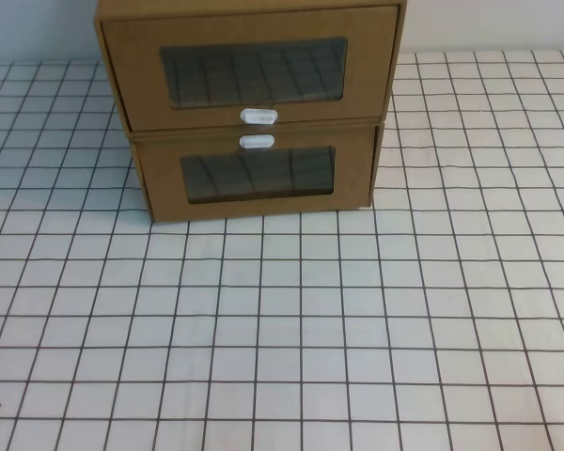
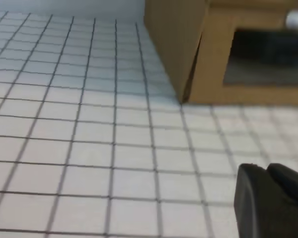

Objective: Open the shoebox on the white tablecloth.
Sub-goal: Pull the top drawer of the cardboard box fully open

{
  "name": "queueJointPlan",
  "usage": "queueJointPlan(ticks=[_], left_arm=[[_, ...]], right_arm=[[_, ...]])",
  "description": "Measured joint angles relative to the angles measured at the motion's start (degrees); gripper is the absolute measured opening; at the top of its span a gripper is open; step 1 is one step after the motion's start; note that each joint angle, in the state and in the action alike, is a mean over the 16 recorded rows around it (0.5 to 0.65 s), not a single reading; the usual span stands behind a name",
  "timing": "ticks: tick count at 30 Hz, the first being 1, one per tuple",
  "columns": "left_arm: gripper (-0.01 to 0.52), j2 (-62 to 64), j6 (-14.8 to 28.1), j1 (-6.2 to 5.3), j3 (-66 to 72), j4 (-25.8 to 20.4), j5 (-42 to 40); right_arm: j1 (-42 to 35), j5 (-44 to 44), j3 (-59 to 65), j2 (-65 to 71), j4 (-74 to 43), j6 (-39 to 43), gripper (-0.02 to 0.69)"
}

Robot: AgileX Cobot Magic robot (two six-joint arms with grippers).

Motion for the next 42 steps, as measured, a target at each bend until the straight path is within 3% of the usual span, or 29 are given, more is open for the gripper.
queueJointPlan(ticks=[9, 15, 21, 33, 42], left_arm=[[-0.002, 0.5, -8.5, 0.00, -1.3, -13.6, -9.1], [-0.002, 6.0, -7.0, 0.00, -8.2, -16.5, -4.9], [-0.002, 18.1, 0.9, 0.00, -21.9, -17.0, 6.4], [-0.002, 53.8, 24.3, 0.00, -58.6, -22.8, 22.5], [-0.002, 79.5, 33.0, 0.00, -87.5, -27.3, 29.8]], right_arm=[[0.0, 0.0, 0.0, 0.0, 0.0, 0.0, -0.014], [0.0, 0.0, 0.0, 0.0, 0.0, 0.0, -0.013], [0.0, 0.0, 0.0, 0.0, 0.0, 0.0, -0.013], [-0.1, 0.0, 0.0, 0.0, 0.0, 0.0, -0.013], [-0.1, 0.0, 0.0, 0.0, 0.0, 0.0, -0.013]])
